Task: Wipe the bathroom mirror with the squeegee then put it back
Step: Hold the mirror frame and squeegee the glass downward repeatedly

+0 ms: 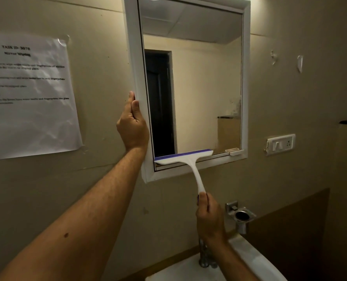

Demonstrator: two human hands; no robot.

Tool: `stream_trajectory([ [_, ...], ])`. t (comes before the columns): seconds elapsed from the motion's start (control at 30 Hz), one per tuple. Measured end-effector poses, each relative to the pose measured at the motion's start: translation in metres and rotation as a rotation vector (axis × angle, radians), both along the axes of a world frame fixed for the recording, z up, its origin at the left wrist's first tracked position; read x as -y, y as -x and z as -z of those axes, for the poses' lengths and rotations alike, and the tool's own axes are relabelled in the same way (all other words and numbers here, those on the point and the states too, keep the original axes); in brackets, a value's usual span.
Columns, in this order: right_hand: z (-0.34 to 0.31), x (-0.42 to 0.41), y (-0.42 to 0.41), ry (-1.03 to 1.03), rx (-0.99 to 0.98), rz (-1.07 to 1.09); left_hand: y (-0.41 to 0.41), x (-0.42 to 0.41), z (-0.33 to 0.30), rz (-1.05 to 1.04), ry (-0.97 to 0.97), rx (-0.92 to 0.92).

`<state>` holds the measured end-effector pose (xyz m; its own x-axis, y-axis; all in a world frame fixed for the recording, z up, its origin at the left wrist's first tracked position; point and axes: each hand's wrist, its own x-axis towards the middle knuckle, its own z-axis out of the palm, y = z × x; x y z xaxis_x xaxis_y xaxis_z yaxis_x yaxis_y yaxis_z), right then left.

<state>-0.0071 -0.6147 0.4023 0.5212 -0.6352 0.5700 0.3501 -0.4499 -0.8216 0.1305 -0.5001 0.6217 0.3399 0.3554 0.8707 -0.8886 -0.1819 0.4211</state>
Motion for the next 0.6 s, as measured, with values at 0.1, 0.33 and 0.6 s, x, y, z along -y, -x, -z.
stream_trajectory([
  [0.1, -0.020, 0.006, 0.001, 0.029, 0.012, -0.003, 0.000, 0.000, -0.001, -0.005, 0.016, 0.014],
  [0.33, -0.042, 0.008, -0.003, 0.037, 0.020, -0.015, 0.000, -0.001, -0.001, 0.002, -0.005, -0.004],
  [0.6, -0.008, 0.015, 0.014, 0.032, -0.085, -0.006, 0.001, 0.001, -0.002, -0.034, 0.007, -0.005],
])
